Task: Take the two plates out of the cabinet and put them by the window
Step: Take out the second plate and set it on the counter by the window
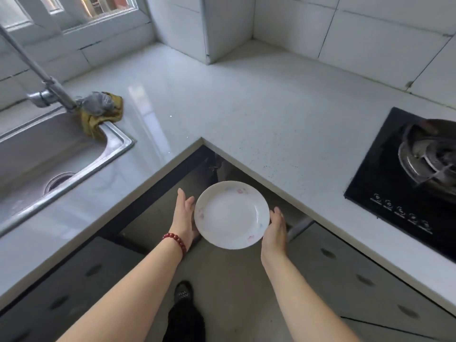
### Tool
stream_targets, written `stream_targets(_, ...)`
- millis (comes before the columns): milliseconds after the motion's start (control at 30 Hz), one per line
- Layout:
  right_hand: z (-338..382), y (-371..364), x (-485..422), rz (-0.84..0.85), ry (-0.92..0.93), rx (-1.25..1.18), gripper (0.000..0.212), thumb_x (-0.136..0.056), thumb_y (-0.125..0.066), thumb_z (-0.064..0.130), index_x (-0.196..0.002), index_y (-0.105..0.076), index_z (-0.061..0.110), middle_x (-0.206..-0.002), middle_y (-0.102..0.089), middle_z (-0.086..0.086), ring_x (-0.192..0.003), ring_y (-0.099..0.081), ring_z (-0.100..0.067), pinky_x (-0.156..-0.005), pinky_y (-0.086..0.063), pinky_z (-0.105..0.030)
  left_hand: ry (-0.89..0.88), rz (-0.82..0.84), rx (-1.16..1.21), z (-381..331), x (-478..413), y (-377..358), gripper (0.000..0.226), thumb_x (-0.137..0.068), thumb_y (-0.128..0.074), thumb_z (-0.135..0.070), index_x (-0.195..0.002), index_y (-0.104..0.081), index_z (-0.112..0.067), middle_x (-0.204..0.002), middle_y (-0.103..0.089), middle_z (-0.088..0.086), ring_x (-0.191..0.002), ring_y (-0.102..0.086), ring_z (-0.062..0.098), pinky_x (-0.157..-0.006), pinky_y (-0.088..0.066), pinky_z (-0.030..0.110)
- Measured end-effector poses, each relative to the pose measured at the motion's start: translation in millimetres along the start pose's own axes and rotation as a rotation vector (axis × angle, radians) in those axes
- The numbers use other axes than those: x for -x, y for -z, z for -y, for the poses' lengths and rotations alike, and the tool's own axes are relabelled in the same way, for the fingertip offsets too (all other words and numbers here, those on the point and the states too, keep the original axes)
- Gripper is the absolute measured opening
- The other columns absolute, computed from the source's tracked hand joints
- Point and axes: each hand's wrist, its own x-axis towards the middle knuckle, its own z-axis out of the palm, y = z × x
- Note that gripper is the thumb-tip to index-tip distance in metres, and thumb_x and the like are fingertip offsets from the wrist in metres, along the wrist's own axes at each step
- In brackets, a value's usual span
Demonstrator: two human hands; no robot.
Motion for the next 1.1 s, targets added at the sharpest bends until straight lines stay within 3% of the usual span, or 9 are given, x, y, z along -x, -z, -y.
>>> stream_targets(167, 43.0, 1.5, 45.4, 0.142, 0.069, 0.038, 0.047, -0.096, -0.032, 0.041, -0.142, -0.033, 0.03, -0.142, -0.04, 0.006, -0.123, -0.037, -0.009, -0.094, -0.03, -0.028, -0.072, -0.083, 0.068, -18.5, 62.9, 6.9, 0.084, -0.081, -0.016, -0.075, -0.144, -0.028, -0.021, -0.153, -0.028, 0.003, -0.139, -0.027, 0.025, -0.113, -0.018, 0.05)
stream_targets(367, 80.0, -1.1, 86.8, 0.286, 0.147, 0.07, 0.035, -0.086, -0.036, 0.045, -0.106, -0.052, 0.022, -0.113, -0.053, 0.006, -0.104, -0.048, -0.012, -0.09, -0.041, -0.029, -0.126, -0.115, 0.145, -38.4, 126.5, 22.4, 0.08, -0.081, -0.016, -0.075, -0.142, -0.031, -0.025, -0.151, -0.031, 0.0, -0.136, -0.032, 0.027, -0.11, -0.025, 0.054)
stream_targets(500, 93.5, -13.5, 112.8, 0.356, 0.107, 0.049, 0.058, -0.089, -0.033, 0.047, -0.142, -0.037, 0.024, -0.144, -0.045, 0.003, -0.133, -0.039, -0.017, -0.112, -0.029, -0.044, -0.139, -0.14, 0.211, -52.3, 155.7, 43.9, 0.079, -0.082, -0.018, -0.074, -0.141, -0.034, -0.024, -0.15, -0.033, 0.0, -0.134, -0.034, 0.027, -0.108, -0.027, 0.054)
stream_targets(733, 99.8, -75.2, 163.2, 0.475, 0.133, 0.02, 0.05, -0.097, -0.029, 0.042, -0.143, -0.035, 0.022, -0.148, -0.041, 0.0, -0.134, -0.037, -0.02, -0.112, -0.028, -0.044, -0.22, -0.199, 0.272, -74.5, 187.2, 111.3, 0.078, -0.083, -0.017, -0.072, -0.141, -0.034, -0.022, -0.149, -0.036, 0.003, -0.128, -0.041, 0.028, -0.104, -0.033, 0.053)
stream_targets(833, 95.1, -111.6, 183.7, 0.525, 0.143, 0.03, 0.051, -0.095, -0.031, 0.044, -0.141, -0.039, 0.023, -0.148, -0.041, -0.001, -0.136, -0.036, -0.021, -0.113, -0.027, -0.047, -0.252, -0.245, 0.305, -90.5, 193.7, 148.0, 0.077, -0.083, -0.019, -0.072, -0.141, -0.035, -0.024, -0.147, -0.037, 0.002, -0.117, -0.047, 0.026, -0.092, -0.04, 0.047)
stream_targets(900, 92.0, -138.3, 196.6, 0.563, 0.16, 0.06, 0.043, -0.092, -0.033, 0.045, -0.125, -0.055, 0.027, -0.135, -0.053, -0.003, -0.129, -0.044, -0.023, -0.109, -0.032, -0.046, -0.252, -0.26, 0.344, -101.9, 197.2, 174.9, 0.076, -0.083, -0.02, -0.072, -0.14, -0.036, -0.026, -0.146, -0.039, 0.0, -0.119, -0.046, 0.027, -0.088, -0.042, 0.047)
stream_targets(967, 88.8, -166.8, 208.7, 0.6, 0.175, 0.09, 0.031, -0.091, -0.035, 0.044, -0.095, -0.063, 0.032, -0.106, -0.065, 0.007, -0.108, -0.056, -0.017, -0.095, -0.042, -0.037, -0.256, -0.275, 0.369, -112.1, 200.2, 203.1, 0.074, -0.082, -0.021, -0.073, -0.138, -0.039, -0.027, -0.144, -0.041, 0.0, -0.121, -0.045, 0.029, -0.08, -0.046, 0.046)
stream_targets(1033, 83.7, -198.0, 218.3, 0.633, 0.164, 0.11, 0.029, -0.094, -0.035, 0.044, -0.093, -0.061, 0.031, -0.087, -0.065, 0.013, -0.09, -0.06, -0.012, -0.082, -0.047, -0.029, -0.276, -0.296, 0.375, -121.3, 202.5, 232.0, 0.074, -0.082, -0.021, -0.074, -0.137, -0.038, -0.029, -0.144, -0.041, 0.0, -0.12, -0.045, 0.029, -0.076, -0.046, 0.046)
stream_targets(1100, 78.0, -228.1, 229.7, 0.658, 0.154, 0.14, 0.027, -0.096, -0.034, 0.044, -0.092, -0.059, 0.033, -0.08, -0.065, 0.016, -0.083, -0.06, -0.011, -0.08, -0.048, -0.029, -0.295, -0.331, 0.381, -129.4, 204.3, 261.3, 0.075, -0.081, -0.02, -0.075, -0.138, -0.037, -0.029, -0.145, -0.04, 0.002, -0.122, -0.044, 0.03, -0.084, -0.043, 0.05)
